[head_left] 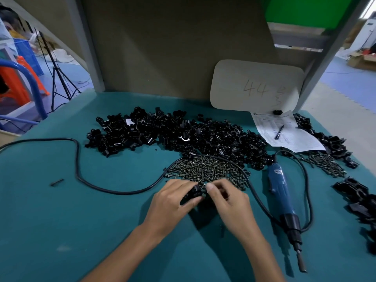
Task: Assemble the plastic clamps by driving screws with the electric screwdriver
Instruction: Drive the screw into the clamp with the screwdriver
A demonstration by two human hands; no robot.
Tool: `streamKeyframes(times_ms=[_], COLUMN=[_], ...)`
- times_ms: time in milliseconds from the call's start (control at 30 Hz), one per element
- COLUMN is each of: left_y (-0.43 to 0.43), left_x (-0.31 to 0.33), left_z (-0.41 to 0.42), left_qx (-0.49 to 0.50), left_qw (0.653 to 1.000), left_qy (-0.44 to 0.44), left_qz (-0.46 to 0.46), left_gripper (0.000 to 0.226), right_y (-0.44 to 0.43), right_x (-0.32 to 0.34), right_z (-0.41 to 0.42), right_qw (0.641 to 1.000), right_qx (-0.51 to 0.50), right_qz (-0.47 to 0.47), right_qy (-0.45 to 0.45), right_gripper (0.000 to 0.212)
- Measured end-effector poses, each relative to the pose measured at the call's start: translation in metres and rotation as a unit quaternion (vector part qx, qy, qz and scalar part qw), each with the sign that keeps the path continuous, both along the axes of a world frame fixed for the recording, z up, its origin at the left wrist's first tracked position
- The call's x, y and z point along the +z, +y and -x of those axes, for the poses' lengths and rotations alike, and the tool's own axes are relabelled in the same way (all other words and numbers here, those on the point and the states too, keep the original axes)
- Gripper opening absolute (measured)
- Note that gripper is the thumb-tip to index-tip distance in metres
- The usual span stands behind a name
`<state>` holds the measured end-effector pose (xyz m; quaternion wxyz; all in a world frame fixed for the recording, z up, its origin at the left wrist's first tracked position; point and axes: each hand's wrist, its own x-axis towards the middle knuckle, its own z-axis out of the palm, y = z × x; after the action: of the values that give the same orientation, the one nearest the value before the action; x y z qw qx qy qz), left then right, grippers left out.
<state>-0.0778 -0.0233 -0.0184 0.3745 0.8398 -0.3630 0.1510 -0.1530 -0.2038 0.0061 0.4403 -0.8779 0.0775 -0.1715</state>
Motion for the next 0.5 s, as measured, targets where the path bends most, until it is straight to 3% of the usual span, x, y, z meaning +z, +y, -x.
streamKeyframes(times_ms=[67,133,233,300,400,500], left_y=[-0.001,-0.001,-0.001,-0.002,-0.001,-0.001], left_x=[0.0,0.0,-0.001,-0.001,-0.002,-0.003], left_z=[0.001,0.001,0.001,0.001,0.001,0.002], left_qx=[0.009,0.013,0.013,0.012,0.018,0.021], left_qw=[1.0,1.0,1.0,1.0,1.0,0.999], left_qy=[-0.005,0.0,-0.004,-0.012,-0.022,-0.04], left_qz=[-0.001,0.0,0.001,-0.001,-0.005,-0.005], left_gripper=[0.043,0.045,0.046,0.045,0.045,0.044], right_y=[-0.026,-0.063,-0.105,-0.116,-0.124,-0.124], right_x=[0.011,0.019,0.022,0.023,0.022,0.017], right_z=[0.007,0.019,0.04,0.048,0.049,0.052], right_qw=[0.993,0.962,0.917,0.904,0.916,0.943], right_qx=[-0.09,-0.211,-0.275,-0.271,-0.254,-0.234], right_qz=[0.078,0.176,0.211,0.174,0.111,-0.129], right_qy=[-0.012,0.014,0.198,0.281,0.29,0.198], right_gripper=[0.017,0.029,0.064,0.072,0.076,0.072])
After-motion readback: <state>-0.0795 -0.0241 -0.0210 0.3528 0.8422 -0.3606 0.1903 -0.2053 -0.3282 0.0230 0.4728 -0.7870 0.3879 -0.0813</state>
